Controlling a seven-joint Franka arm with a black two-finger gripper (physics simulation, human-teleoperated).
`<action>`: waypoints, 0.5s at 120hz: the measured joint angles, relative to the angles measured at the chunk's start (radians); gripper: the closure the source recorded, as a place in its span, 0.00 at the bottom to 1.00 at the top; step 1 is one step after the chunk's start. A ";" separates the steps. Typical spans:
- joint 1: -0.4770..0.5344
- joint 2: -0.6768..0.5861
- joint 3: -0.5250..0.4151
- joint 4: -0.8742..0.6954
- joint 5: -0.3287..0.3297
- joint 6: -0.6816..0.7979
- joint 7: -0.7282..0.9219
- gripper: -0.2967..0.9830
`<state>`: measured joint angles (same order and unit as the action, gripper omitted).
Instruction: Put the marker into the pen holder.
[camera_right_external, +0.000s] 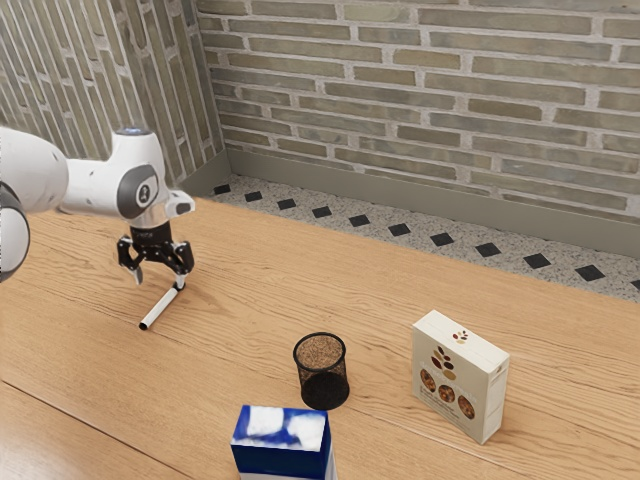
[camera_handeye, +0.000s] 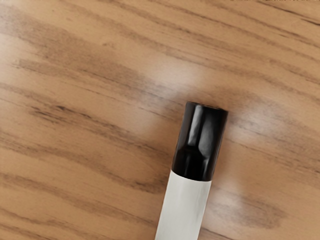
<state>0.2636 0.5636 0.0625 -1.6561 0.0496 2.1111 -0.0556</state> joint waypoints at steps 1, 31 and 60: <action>0.001 0.002 0.000 0.001 -0.001 0.002 0.002 0.24; 0.005 0.039 0.000 0.011 -0.011 0.064 0.070 0.24; 0.005 0.056 0.000 0.010 -0.024 0.090 0.118 0.24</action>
<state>0.2684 0.6193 0.0629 -1.6463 0.0253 2.2010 0.0619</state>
